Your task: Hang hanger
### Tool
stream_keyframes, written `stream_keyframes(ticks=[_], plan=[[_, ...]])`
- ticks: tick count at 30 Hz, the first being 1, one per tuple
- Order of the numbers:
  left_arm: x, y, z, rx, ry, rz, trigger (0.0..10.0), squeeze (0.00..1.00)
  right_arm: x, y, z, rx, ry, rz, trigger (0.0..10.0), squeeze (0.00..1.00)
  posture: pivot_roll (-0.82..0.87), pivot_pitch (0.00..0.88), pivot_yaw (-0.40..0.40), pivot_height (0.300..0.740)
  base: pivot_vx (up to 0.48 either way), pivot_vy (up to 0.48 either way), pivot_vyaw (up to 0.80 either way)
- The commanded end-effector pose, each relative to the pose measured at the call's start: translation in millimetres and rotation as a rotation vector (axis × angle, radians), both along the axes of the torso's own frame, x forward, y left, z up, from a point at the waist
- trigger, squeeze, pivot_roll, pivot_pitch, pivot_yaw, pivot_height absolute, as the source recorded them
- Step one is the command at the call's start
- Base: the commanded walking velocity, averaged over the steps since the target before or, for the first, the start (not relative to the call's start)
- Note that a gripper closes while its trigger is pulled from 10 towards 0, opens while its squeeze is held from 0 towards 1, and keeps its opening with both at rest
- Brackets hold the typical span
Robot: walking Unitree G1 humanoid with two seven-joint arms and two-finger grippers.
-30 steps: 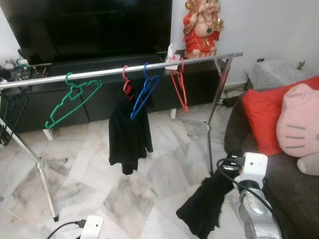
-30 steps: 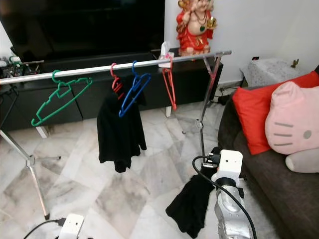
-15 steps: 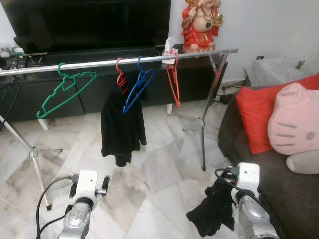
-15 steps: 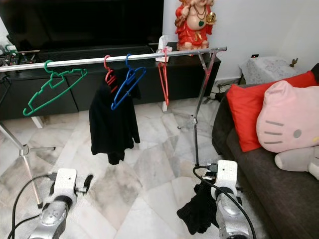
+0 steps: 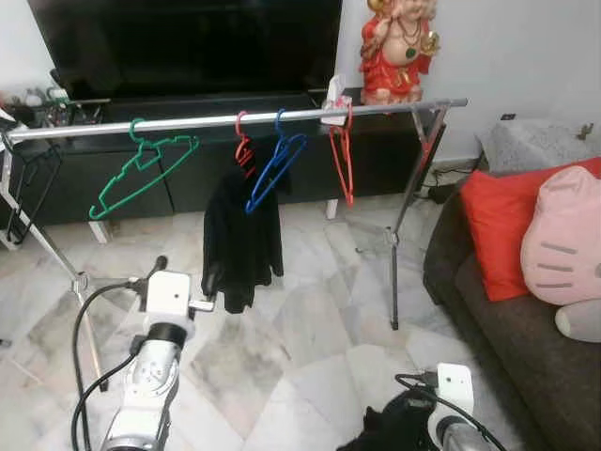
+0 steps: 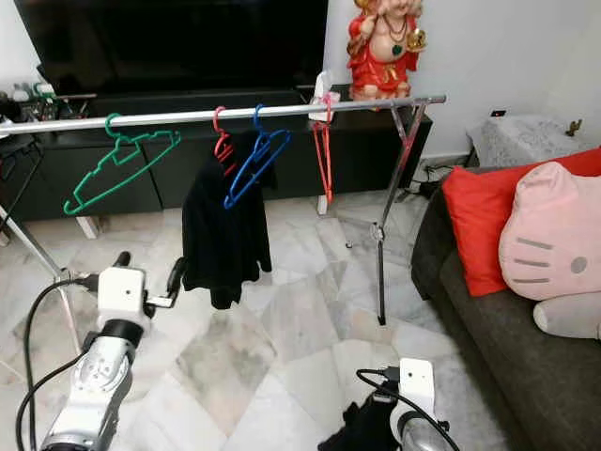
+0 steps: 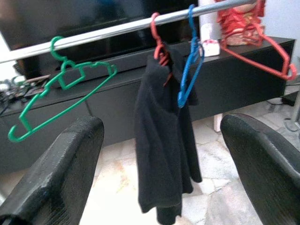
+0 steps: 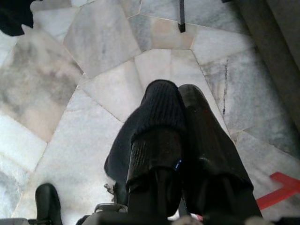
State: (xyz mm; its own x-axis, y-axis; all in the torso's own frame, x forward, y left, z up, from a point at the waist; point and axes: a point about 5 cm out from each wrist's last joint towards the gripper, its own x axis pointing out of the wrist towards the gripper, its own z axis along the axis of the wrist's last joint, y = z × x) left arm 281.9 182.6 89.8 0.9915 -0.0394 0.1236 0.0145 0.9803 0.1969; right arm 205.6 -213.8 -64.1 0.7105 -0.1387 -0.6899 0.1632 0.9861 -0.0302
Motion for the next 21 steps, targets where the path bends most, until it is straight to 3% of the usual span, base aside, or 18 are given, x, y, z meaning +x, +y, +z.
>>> stream_keyframes(ticks=[1,12,15,21], plan=[[3.8,-3.8,7.7,0.003,-0.010,-0.021,10.0,0.00,3.8,-4.4,3.6,-0.004,-0.030,-0.040,10.0,0.00,-0.08,0.000,-0.027,0.740,0.292,0.000,0.00],[4.2,-4.6,8.8,0.002,-0.010,-0.023,10.0,0.00,3.9,-6.2,4.3,-0.002,-0.040,-0.058,10.0,0.00,-0.08,0.000,-0.027,0.740,0.292,0.000,0.00],[6.3,-6.1,11.7,0.005,0.007,-0.049,10.0,0.00,24.3,-33.5,29.1,-0.053,-0.218,-0.205,10.0,0.00,-0.08,0.000,-0.002,0.740,0.337,0.000,0.00],[6.2,-8.0,14.2,0.007,0.016,-0.054,10.0,0.00,26.5,-34.5,31.2,-0.046,-0.235,-0.228,10.0,0.00,-0.07,0.000,-0.005,0.740,0.338,0.000,0.00]])
